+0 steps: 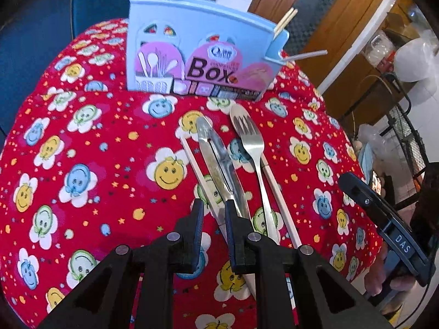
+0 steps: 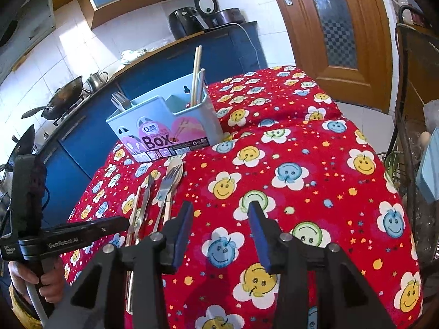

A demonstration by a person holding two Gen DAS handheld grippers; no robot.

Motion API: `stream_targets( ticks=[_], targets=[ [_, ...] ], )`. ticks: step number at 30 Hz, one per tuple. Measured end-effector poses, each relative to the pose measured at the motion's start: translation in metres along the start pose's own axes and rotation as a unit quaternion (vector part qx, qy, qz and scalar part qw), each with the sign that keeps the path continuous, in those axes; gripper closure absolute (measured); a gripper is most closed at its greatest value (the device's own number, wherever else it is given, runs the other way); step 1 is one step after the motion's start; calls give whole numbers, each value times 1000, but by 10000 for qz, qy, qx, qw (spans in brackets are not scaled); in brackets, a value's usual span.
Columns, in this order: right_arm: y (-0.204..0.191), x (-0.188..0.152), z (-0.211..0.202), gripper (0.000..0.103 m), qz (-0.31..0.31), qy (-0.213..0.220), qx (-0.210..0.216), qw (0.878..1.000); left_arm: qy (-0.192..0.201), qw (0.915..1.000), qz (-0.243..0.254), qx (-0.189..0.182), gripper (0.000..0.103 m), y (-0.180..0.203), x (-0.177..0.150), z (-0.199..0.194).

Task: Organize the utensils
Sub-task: 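Grasp a wooden chopstick with the left tool, then grasp a metal fork with the right tool while the left tool lifts the chopstick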

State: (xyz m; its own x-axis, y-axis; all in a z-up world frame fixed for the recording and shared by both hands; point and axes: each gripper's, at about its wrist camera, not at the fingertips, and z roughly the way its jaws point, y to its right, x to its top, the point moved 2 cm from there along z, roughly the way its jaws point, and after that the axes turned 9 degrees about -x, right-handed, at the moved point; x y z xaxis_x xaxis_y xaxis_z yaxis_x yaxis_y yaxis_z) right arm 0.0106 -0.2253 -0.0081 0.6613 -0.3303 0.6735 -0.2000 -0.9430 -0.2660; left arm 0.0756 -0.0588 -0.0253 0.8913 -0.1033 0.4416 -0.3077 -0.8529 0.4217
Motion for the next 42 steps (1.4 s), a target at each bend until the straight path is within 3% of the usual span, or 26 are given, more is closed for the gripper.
stream_targets(
  ticks=[8,16,22,27,34,42],
  targets=[
    [2,-4,-1,58,28,5,98,9999,-574,9981,-221,-1,88,0,10,13],
    [7,-5,0,57,107,-3,161,9998,-547,9975,-437,-87,95,-7,12,14],
    [5,-6,0,57,76,-26,170,9998,-245,9983,-514,-155,98,-18,8,0],
    [-3,-6,2,57,3,-90,188,9998,308,9986,-415,-109,98,-26,10,-25],
    [-24,-3,9,57,-254,-252,194,9992,1051,9943,-152,132,98,-35,10,-54],
    [-47,11,31,57,-539,-599,239,9965,1480,9886,-12,288,98,-47,11,-67]
  ],
)
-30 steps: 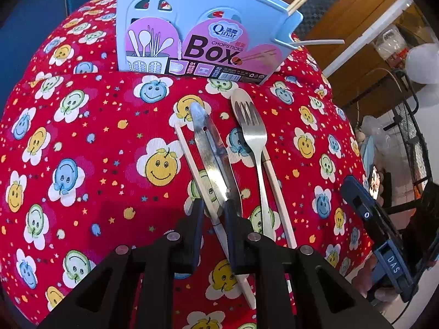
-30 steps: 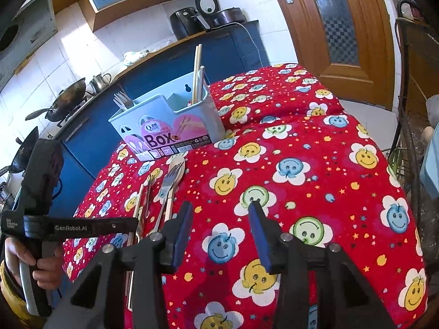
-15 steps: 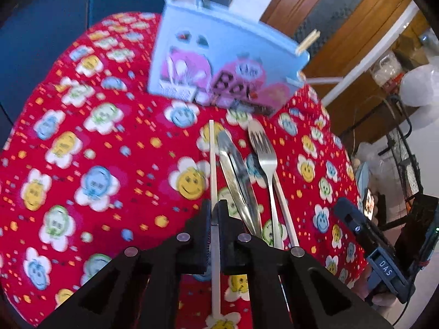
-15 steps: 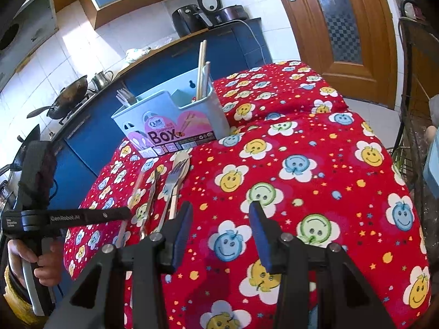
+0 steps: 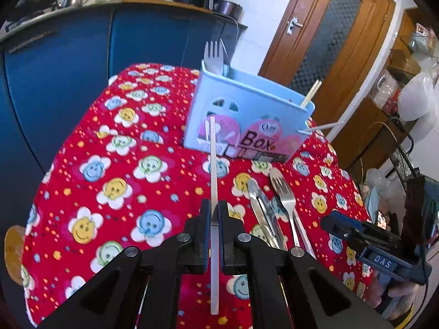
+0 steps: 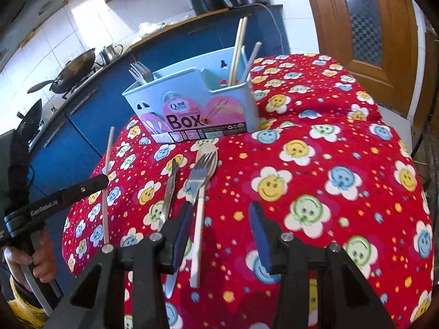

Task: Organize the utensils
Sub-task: 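Grasp a metal fork with the right tool while the left tool lifts the chopstick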

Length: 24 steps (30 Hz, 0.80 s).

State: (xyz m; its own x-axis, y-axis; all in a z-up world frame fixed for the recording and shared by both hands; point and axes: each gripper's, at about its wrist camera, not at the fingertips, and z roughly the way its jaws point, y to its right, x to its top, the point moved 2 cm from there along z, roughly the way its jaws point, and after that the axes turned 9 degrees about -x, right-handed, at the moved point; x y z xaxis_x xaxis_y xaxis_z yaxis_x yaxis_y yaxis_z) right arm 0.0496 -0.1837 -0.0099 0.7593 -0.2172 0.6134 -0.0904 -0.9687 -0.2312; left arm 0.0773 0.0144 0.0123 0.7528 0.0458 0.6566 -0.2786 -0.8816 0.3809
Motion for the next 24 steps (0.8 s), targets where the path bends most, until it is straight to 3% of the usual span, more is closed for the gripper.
stream_targets(
  ticks=[6,17,24],
  targets=[
    [-14,14,18,57,-152,-260,-21,9995,337,9991,192,147,98,-5,6,-9],
    [-40,34,54,57,-633,-674,-275,9953,433,9990,85,5,98,-19,8,-12],
    [-45,39,65,71,-751,-770,-469,9931,438,9990,20,-49,98,-23,7,-10]
  ],
)
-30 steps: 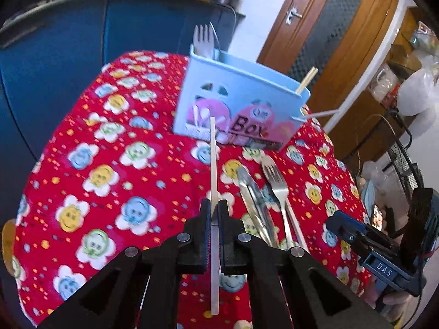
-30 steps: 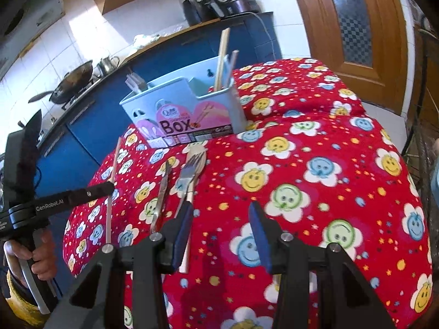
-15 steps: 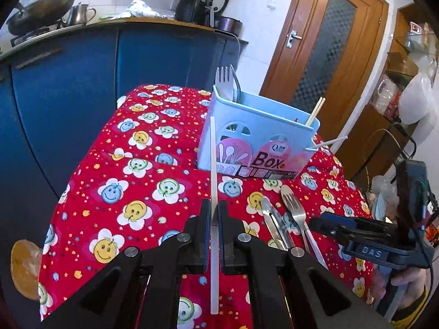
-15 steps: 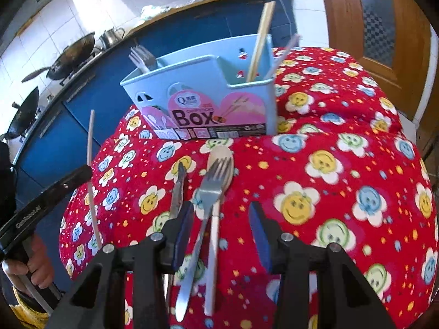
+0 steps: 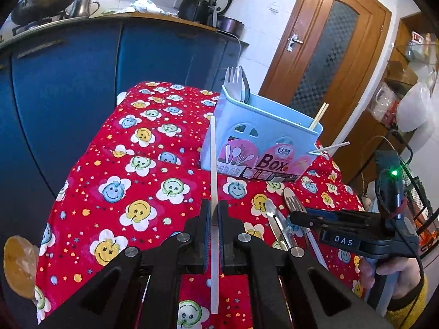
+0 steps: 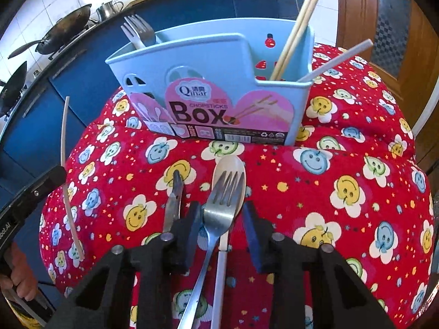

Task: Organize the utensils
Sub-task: 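Grasp a metal fork with the right tool while the left tool lifts the chopstick, then lift and carry the chopstick and fork over the blue holder with both tools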

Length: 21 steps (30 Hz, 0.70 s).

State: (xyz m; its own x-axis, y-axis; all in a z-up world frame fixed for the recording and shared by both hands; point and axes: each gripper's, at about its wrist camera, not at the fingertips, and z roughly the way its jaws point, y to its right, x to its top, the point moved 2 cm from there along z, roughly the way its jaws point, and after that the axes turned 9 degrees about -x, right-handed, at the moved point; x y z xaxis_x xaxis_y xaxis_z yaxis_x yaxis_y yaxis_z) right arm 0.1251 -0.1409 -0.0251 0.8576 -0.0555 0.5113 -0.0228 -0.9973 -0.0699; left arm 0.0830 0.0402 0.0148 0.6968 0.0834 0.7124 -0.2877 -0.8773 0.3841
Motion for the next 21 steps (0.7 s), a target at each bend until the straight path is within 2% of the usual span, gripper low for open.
stream_targets(
  ticks=[3,11,12,13,14,21],
  targets=[
    [1,1,1,80,11,15,-61,10000,3,10000,-17,-9,98,-1,0,0],
    [-1,0,-6,82,32,108,-65,9999,8,10000,13,-31,98,1,0,-1],
    [-1,-1,-8,83,46,124,-41,9999,11,10000,20,-40,98,1,0,-1],
    [0,-1,-10,91,51,139,18,9999,11,10000,23,-57,98,2,0,-1],
    [0,-2,-12,94,61,149,100,9998,7,10000,19,-73,98,2,0,-1],
    [3,-4,-18,97,78,161,371,9992,-20,9999,65,-156,98,9,-1,0]
  ],
)
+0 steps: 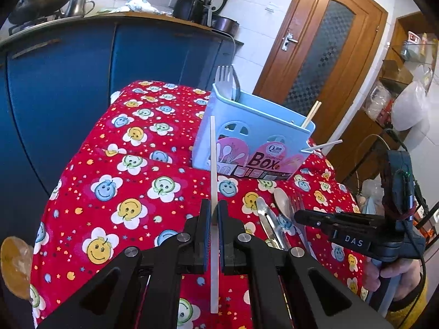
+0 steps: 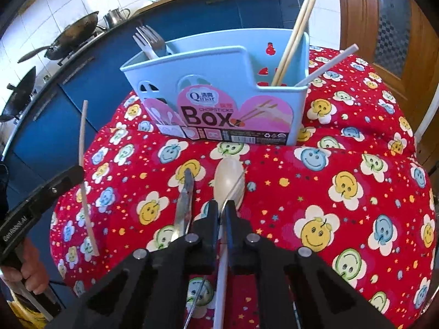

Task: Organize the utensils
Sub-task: 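Lift and carry the chopstick and fork over the blue holder with both tools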

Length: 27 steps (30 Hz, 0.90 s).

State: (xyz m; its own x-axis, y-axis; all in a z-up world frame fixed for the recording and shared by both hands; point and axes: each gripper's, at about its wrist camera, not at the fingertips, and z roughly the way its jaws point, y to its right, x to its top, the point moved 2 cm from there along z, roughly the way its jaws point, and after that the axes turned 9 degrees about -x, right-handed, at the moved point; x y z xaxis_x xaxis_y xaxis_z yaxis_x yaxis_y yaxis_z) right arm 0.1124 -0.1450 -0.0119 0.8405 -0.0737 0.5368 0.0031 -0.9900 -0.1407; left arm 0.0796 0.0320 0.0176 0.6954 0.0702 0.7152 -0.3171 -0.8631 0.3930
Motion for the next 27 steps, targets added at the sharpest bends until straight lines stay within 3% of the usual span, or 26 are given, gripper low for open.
stream_targets(
  ticks=[9,15,27],
  targets=[
    [1,-10,-37,100,296,690,639,9951,251,9992,153,-257,98,12,3,-14],
    [-1,-16,-67,100,415,1344,596,9883,485,9974,373,-378,98,28,7,-21],
    [18,-6,-117,100,819,2529,491,9628,860,9932,598,-508,98,48,30,-29]
  ],
)
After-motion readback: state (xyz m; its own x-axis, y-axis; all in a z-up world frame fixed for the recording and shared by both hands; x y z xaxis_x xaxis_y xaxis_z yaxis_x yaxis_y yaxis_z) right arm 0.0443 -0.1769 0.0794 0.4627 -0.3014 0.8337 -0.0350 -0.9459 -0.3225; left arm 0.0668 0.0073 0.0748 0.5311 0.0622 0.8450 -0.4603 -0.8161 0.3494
